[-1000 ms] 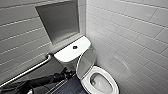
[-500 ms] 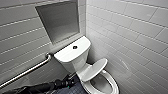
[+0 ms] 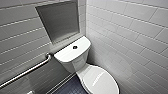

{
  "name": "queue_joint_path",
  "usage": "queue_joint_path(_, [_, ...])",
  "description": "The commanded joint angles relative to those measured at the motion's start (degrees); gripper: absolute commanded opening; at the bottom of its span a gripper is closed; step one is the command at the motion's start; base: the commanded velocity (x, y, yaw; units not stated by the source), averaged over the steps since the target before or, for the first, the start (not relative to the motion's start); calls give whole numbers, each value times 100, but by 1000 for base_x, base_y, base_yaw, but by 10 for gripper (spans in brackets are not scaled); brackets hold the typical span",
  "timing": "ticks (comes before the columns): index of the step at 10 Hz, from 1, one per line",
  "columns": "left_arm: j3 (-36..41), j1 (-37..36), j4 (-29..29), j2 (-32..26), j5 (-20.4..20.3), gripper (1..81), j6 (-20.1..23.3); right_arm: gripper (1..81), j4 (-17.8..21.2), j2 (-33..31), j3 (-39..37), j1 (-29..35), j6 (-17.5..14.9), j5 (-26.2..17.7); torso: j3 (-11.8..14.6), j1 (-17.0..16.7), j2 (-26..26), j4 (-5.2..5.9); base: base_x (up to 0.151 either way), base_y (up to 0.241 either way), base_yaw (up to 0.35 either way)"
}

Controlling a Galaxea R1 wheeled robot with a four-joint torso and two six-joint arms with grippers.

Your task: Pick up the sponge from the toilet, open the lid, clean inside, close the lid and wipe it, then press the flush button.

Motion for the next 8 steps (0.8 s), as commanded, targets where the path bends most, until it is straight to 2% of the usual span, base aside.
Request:
queue_joint_path(1, [-146, 1090, 1762, -117, 270, 811, 61, 10, -139, 66, 47, -216, -32, -429, 0, 0, 0, 0, 0, 0, 0])
queue_joint_path(2, [-365, 1407, 2105, -20, 331, 811, 61, 10, -192, 101, 65, -224, -32, -446, 0, 0, 0, 0, 0, 0, 0])
queue_joint_path(4, [-1288, 1935, 2229, 401, 331, 811, 61, 10, -228, 172, 21, -216, 12, -455, 0, 0, 0, 0, 0, 0, 0])
queue_joint_path(5, [-1805, 2164, 2255, 664, 331, 811, 69, 10, -219, 277, -136, -207, -14, -577, 2, 0, 0, 0, 0, 0, 0])
queue_joint_path(6, [-2123, 2375, 2482, 849, 296, 811, 244, 10, -298, 391, -374, -189, -32, -963, 2, 0, -2, 0, 0, 0, 0])
queue_joint_path(8, [-2230, 2718, 2783, 973, 270, 811, 482, 10, -500, 401, -192, -181, -23, -1027, 2, 0, -2, 0, 0, 0, 0])
